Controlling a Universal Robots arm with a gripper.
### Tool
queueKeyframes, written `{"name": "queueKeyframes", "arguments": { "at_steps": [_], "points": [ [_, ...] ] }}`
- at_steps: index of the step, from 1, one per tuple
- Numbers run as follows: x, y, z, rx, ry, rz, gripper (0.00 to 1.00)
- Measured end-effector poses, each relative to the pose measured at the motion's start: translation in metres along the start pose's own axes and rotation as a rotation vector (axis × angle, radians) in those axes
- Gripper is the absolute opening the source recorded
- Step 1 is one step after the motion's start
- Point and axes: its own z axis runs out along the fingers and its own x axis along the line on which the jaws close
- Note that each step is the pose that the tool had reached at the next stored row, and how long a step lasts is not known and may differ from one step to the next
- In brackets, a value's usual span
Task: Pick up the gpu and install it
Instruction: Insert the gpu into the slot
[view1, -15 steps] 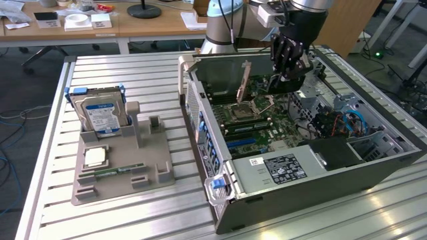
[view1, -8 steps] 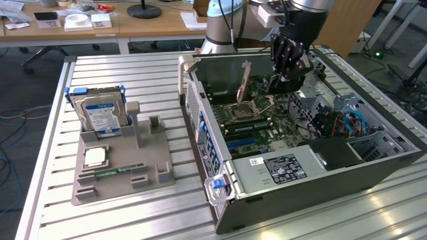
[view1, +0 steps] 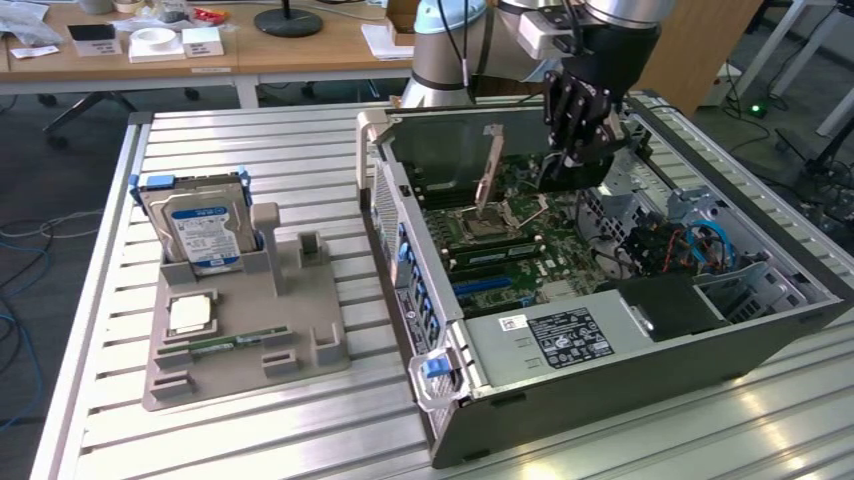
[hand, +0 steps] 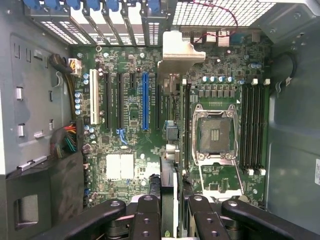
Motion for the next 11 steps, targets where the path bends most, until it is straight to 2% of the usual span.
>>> {"name": "queueKeyframes", "arguments": {
  "at_steps": [11],
  "points": [
    [0.0002, 0.0000, 0.0034, -0.0013, 0.0003, 0.000, 0.26]
  ]
}}
